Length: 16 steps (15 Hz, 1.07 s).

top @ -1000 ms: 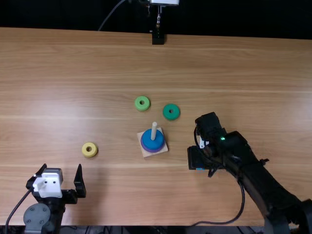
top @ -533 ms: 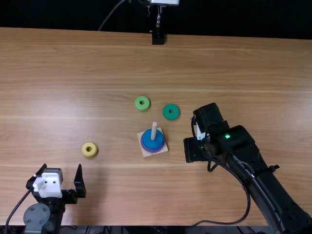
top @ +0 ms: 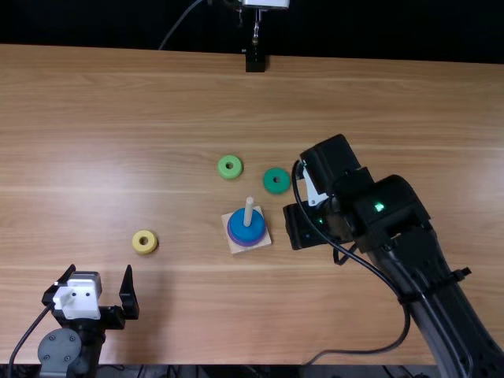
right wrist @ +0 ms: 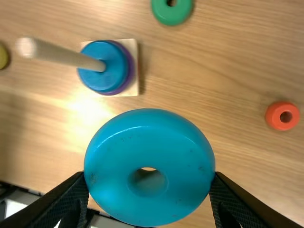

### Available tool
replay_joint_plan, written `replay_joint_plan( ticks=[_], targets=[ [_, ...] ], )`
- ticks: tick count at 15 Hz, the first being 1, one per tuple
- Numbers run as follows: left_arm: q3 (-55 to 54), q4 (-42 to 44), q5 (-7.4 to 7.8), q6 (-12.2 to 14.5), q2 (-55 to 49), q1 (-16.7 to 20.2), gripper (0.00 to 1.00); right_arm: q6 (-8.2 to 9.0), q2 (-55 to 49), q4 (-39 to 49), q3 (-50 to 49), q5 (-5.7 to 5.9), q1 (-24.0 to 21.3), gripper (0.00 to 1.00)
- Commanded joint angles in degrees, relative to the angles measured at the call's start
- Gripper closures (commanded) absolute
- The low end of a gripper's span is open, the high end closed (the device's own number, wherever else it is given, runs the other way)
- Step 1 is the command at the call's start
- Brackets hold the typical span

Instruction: Build the Hanoi tower: stack the rings onto the peg from bottom to top in this color order: purple, dark blue, light blue, dark green, light green, yellow, orange.

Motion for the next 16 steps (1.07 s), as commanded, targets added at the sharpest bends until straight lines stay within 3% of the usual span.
replay_joint_plan(
  ticks=[1, 9, 16],
  targets=[
    [-6.3, -4.5, 0.45, 0.3, -0.7, 0.2, 0.0, -0.95, 2.5, -1.0, 4.5, -0.18, 1.4, 1.0],
    [-6.3, -4.5, 0.45, 0.3, -0.7, 0.2, 0.0, -0.85, 14.1, -3.0, 20.0, -0.18, 5.7, 1.0],
    [-6.3, -4.5, 0.45, 0.3, -0.7, 0.2, 0.0, -0.21, 18.4, -2.8, 21.8, -0.07, 7.9, 1.0]
  ],
)
